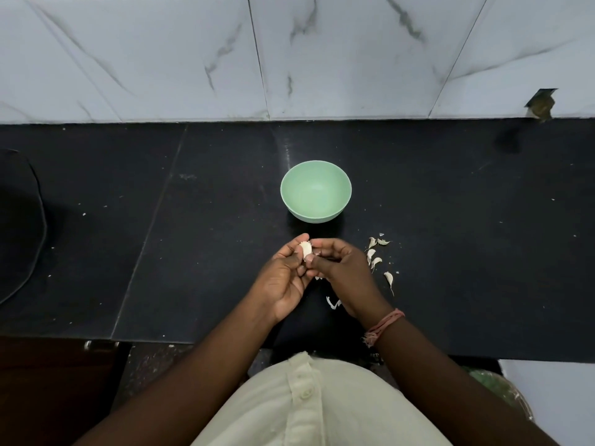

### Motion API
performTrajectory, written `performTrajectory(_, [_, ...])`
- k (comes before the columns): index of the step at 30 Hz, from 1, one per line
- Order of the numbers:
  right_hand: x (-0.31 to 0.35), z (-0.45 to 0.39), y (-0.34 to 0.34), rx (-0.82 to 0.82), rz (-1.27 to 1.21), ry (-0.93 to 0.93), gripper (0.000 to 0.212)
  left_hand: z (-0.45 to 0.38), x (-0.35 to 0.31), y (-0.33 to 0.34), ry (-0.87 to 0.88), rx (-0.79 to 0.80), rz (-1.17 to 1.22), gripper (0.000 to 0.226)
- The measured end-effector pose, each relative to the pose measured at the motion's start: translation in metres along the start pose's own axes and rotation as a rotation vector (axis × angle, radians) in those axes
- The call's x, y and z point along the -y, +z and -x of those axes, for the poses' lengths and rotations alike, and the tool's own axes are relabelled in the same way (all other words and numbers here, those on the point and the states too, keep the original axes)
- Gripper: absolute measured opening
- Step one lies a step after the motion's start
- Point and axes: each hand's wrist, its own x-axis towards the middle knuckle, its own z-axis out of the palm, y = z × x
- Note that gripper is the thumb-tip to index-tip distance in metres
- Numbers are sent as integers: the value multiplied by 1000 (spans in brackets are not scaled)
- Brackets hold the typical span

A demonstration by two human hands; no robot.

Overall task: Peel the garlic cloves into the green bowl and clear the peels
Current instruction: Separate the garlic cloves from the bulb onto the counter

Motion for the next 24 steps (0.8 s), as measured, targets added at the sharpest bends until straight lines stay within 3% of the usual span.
performTrajectory(3, [2, 1, 0, 42, 8, 1, 24, 3, -1, -1, -4, -27, 25, 24])
performTrajectory(8, [7, 3, -2, 80, -261, 113, 8, 8, -3, 4, -36, -15, 81, 18])
performTrajectory(12, [9, 4, -1, 69, -419, 251, 9, 9, -4, 4, -31, -30, 108, 17])
performTrajectory(15, [7, 3, -3, 6, -358, 226, 7, 8, -4, 3, -1, -63, 158, 8])
performTrajectory(20, [6, 1, -10, -57, -292, 184, 11, 3, 0, 0, 32, -110, 140, 16])
performTrajectory(24, [2, -1, -13, -76, 106, -5, 21, 0, 4, -2, 134, -156, -9, 16])
